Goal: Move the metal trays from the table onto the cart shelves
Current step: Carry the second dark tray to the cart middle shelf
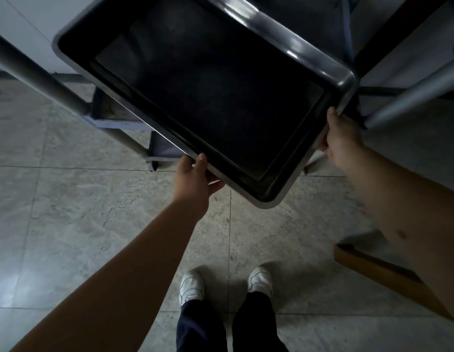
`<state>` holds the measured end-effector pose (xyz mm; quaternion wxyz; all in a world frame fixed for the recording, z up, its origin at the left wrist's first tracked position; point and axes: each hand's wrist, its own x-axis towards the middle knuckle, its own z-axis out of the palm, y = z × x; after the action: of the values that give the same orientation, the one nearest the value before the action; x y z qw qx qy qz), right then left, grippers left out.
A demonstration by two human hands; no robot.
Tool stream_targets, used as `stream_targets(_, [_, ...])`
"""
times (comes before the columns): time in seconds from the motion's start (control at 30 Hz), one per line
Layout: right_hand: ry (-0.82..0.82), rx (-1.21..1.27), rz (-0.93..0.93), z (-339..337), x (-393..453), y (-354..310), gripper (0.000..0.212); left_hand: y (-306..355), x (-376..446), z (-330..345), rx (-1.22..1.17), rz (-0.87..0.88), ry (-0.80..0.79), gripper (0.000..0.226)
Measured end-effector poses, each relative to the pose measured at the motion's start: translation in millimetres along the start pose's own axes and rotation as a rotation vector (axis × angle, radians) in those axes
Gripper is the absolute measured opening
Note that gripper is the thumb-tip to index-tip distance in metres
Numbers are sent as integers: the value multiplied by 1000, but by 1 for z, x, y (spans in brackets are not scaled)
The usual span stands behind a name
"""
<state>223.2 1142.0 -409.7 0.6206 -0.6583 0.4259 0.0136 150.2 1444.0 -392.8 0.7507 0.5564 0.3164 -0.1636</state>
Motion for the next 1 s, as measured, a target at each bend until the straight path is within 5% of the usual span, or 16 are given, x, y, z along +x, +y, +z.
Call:
stream_targets(0.2, [-231,-51,-34,3,-106,64,55,2,0,22,-88,-20,-15,16])
stream_targets(0.33, [-178,13,-72,2,-145,94,27,-3,0,36,-122,-38,-25,19])
stream_targets(0.5, [7,135,-58,0,-105,70,24,7,16,55,-18,-79,-48,17])
stream_targets(0.8, [80,180,102,-21,-35,19,40,35,58,94,-24,-41,189,12])
stream_targets(0.9, [97,438,213,-14,-27,16,25,32,66,106,-64,-73,176,15])
stream_targets(1.0, [48,447,240,-8,-18,14,18,30,74,111,-33,-74,178,17])
